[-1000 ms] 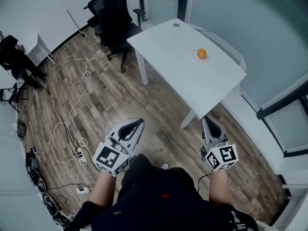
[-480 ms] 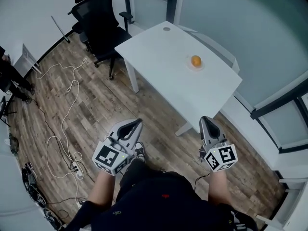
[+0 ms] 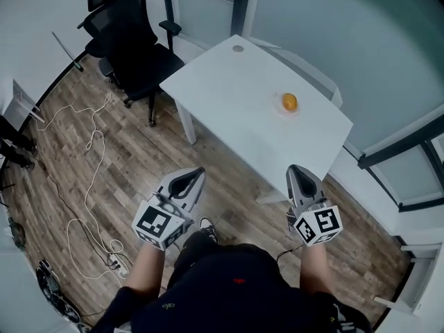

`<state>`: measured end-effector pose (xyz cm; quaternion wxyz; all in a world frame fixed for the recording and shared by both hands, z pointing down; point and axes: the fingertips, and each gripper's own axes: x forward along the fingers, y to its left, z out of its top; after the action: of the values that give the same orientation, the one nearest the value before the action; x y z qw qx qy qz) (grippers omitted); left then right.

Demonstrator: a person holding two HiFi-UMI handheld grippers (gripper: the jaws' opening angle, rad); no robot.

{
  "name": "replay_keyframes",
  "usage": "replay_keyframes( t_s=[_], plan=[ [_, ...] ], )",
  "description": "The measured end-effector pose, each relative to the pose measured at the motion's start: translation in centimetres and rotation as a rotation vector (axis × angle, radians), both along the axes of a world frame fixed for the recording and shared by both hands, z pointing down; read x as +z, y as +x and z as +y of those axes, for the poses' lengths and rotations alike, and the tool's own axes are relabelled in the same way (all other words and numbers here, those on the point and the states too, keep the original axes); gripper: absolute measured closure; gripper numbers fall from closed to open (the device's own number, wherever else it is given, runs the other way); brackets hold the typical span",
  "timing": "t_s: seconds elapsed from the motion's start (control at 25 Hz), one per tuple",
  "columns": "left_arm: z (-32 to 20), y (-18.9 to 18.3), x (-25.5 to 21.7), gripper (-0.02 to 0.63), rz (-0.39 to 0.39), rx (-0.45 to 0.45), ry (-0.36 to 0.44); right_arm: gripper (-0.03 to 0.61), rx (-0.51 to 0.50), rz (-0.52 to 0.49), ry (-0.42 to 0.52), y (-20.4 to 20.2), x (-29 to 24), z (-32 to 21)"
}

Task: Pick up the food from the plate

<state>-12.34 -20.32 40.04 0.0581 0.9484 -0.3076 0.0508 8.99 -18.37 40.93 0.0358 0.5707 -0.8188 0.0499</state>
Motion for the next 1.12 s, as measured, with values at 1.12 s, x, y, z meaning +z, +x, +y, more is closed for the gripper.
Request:
replay_keyframes(
  t_s=[1.12],
  plan=[
    [-22.4,6.3,1.2,0.591,-0.042,0.150,-0.009,0.549,0.109,0.058,-0.012,5.2,1.8,-19.9]
  ],
)
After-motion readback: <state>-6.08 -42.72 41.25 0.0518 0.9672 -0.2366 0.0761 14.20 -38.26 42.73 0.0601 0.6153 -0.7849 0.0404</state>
